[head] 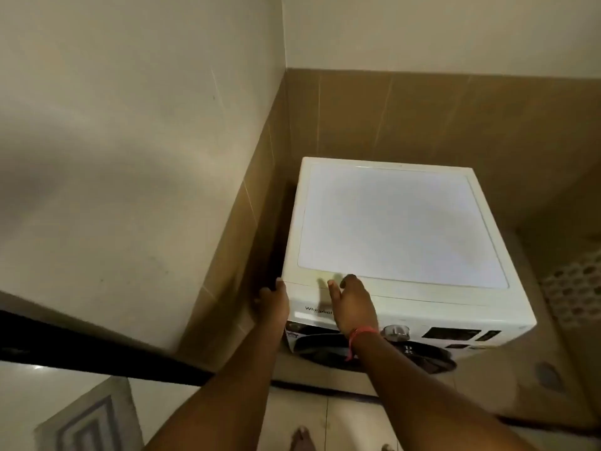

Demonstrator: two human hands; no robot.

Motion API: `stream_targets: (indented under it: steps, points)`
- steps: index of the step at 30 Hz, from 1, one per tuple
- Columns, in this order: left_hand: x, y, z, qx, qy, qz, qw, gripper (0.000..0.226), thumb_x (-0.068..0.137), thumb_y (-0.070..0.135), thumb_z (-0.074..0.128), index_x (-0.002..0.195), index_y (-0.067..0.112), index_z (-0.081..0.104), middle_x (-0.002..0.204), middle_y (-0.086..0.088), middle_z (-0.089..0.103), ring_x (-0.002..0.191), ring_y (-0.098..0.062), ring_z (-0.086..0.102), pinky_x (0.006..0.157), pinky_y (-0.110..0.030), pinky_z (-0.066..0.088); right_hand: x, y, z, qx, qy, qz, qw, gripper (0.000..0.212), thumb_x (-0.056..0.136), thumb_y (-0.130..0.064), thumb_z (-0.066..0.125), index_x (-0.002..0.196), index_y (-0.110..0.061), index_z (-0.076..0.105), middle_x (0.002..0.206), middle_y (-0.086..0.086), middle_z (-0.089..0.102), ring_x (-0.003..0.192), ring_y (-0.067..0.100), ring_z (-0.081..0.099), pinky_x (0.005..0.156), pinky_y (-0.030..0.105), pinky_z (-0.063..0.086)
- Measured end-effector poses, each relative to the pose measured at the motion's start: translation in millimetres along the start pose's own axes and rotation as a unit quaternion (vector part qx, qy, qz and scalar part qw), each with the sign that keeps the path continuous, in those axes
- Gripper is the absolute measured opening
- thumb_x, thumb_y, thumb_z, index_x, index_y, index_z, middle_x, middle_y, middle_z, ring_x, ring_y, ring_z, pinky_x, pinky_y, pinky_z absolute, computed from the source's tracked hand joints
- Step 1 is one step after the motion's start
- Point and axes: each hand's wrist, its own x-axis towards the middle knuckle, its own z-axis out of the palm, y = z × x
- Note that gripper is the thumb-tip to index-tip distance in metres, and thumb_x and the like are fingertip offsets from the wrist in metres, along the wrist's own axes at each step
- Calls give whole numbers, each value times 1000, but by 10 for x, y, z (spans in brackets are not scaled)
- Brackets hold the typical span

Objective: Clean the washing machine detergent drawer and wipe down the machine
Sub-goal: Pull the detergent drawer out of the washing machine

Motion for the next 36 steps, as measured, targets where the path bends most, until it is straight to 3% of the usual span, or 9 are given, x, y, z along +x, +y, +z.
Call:
stream_targets:
  steps: [3,6,10,14,20,24,30,33,36]
  points:
    - [-16,-146,19,-146,-53,-95,983,60,96,61,39,135,16,44,129,-14,54,113,-34,57,95,-44,49,-66,61,340,198,-5,194,961,38,100,-48,40,103,-10,44,98,7,57,89,26,54,79,33,42]
    - [-31,-292,51,-248,-113,-140,952,73,97,65,29,150,15,29,147,-22,41,130,-39,47,106,-49,41,-107,162,627,400,-14,377,835,65,94,-62,39,129,-8,37,113,14,57,100,31,57,84,43,47]
    - [50,-328,143,-359,-131,-180,906,88,92,72,25,153,9,19,146,-31,39,135,-44,40,114,-53,32,-65,221,712,571,-6,418,706,76,93,-69,32,146,-13,34,136,21,50,121,37,52,98,53,45]
    - [94,-368,217,-417,-131,-175,882,89,89,75,32,151,12,23,142,-34,41,131,-46,43,112,-54,34,49,253,742,644,24,410,645,80,91,-69,38,144,-9,37,129,26,54,118,37,55,102,45,46]
    - [176,-359,327,-399,-146,-132,895,82,87,74,40,142,14,44,135,-26,49,125,-39,49,102,-48,43,147,344,841,654,39,395,644,48,88,-52,62,109,-8,62,115,20,63,106,34,62,92,41,54]
    - [193,-443,345,-350,-147,-125,917,81,85,66,55,146,18,35,145,-21,42,132,-34,45,104,-43,45,122,458,898,630,34,402,663,45,86,-42,70,109,-4,60,112,19,64,100,28,63,87,36,54]
    - [227,-690,345,-336,-126,-125,925,70,84,53,66,135,9,48,134,-19,55,111,-27,60,77,-34,56,-27,610,935,615,17,395,682,47,87,-34,71,117,0,59,99,16,62,88,24,62,90,37,55]
    - [181,-797,279,-311,-137,-120,933,56,87,48,65,126,9,53,125,-20,59,108,-28,61,84,-38,55,-134,695,907,594,-14,400,698,41,87,-30,71,113,0,61,103,17,65,89,26,64,83,35,57]
    - [123,-921,198,-292,-127,-125,940,47,91,39,65,125,9,52,122,-22,59,103,-29,62,85,-43,55,-273,763,864,555,-41,404,726,31,89,-28,69,99,0,63,88,14,60,83,25,61,73,33,56]
